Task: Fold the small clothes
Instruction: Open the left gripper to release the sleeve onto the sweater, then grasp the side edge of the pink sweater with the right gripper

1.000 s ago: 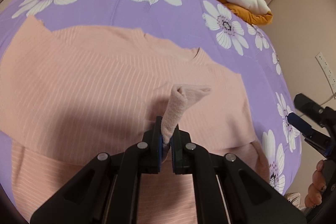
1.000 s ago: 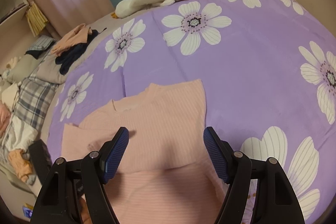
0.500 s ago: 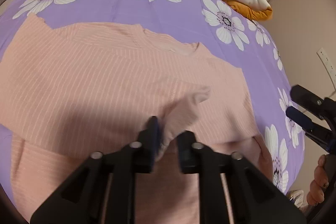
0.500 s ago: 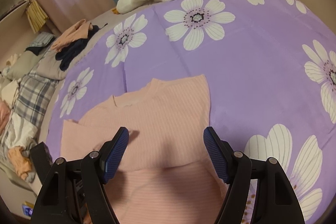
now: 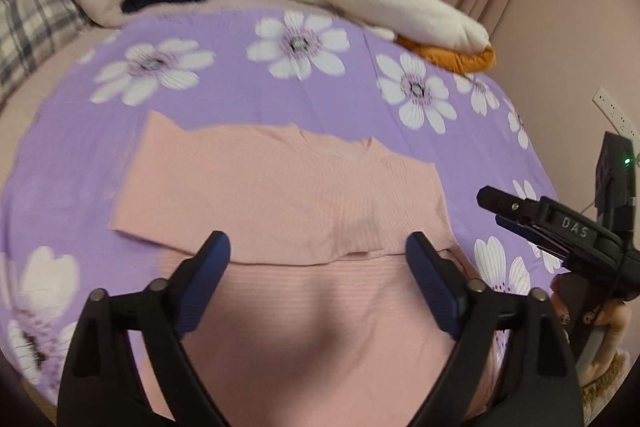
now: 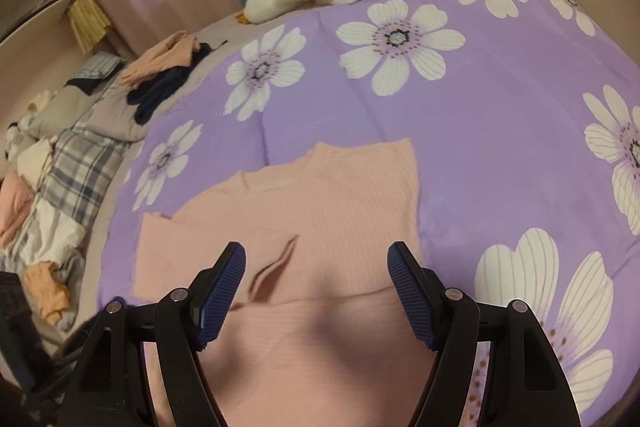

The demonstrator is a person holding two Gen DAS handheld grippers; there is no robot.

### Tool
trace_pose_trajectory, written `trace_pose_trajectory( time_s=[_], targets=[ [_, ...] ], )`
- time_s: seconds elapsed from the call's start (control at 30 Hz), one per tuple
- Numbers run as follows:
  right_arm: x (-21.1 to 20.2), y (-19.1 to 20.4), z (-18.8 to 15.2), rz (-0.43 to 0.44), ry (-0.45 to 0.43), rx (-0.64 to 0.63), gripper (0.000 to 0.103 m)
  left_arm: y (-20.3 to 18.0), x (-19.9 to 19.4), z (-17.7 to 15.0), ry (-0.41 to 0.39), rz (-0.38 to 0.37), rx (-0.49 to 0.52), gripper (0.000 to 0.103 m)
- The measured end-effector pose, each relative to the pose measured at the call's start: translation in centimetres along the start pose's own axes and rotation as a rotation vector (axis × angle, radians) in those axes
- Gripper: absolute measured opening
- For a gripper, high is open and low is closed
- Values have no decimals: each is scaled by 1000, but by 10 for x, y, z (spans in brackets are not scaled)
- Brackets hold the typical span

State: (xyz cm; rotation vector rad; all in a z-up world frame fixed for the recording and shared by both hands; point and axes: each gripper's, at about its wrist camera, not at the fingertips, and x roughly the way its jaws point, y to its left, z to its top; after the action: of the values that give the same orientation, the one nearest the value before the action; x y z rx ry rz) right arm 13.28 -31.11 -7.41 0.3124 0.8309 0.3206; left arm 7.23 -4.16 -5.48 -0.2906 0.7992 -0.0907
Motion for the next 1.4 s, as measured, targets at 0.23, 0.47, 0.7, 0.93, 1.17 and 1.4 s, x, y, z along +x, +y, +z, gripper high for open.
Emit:
trace_pose_trajectory(
  time_s=[0.23,0.47,0.7,0.93,1.17,1.4],
  targets=[
    [-4,19,-23,115,71,-5,78,49,-58,-14,-8,-18,-112,93],
    [14,40,-22,150,137,14,78,93,-65,-19,-25,77,-214,98],
    [63,60,-20,135,247,42,78,131,-45,-16,-6,90,-293,97],
    [102,63,-26,52,283,45,66,154,-29,-18,16,46,-295,90],
    [119,58,-29,47,314,46,25,170,-16,-12,46,0,-326,76],
    [104,80,-17,4,230,-65,8,187,-7,-8,72,-15,-371,61]
  ],
)
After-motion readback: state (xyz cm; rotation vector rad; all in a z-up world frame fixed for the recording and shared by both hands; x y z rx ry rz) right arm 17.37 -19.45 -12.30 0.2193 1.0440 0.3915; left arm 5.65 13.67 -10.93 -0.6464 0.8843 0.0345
